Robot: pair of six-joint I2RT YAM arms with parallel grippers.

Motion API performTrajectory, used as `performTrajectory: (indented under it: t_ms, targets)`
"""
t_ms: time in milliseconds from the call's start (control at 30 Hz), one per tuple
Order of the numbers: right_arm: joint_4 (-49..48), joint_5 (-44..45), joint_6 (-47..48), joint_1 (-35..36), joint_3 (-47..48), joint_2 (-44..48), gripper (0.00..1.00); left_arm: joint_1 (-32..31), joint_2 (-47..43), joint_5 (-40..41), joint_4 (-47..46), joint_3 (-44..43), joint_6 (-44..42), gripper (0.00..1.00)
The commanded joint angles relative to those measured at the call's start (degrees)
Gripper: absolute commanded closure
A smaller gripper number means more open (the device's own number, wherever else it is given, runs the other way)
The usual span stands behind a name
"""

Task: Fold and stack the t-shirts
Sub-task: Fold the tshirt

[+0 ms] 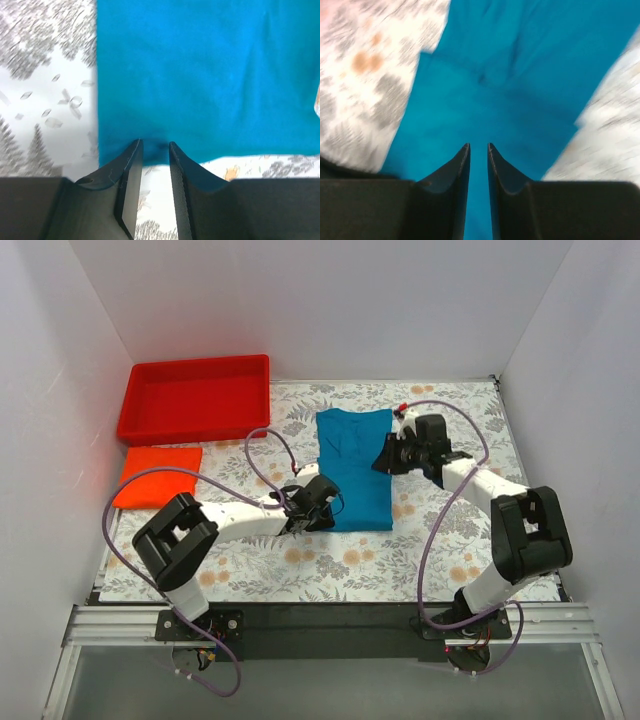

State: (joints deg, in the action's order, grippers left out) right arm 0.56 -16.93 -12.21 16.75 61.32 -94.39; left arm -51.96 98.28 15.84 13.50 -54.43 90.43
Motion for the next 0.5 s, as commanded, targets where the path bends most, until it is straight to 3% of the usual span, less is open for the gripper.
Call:
performTrajectory:
  t_ms: [0, 133, 300, 467]
  targets:
    - [-9.59, -16.45, -10.43, 0.21, -12.15, 6.04, 0.73, -0.33, -7.03, 0.42, 2.15, 1.7, 1.94, 0.73]
    - [-19.36, -24.63, -16.26, 0.3, -25.25, 10.01, 0.73, -0.16, -10.12, 1.83, -1.89, 4.86, 2.38, 0.73]
    - [-23.66, -25.17, -16.18, -1.54, -31.95, 7.82, 0.73, 0.9, -6.53, -0.28, -4.27, 7.93, 6.32, 0.75]
    - [-25.25, -24.73, -16.19, -7.87, -37.84, 2.55, 0.74, 1.87, -6.34, -3.7, -3.13, 14.17, 13.53, 0.77]
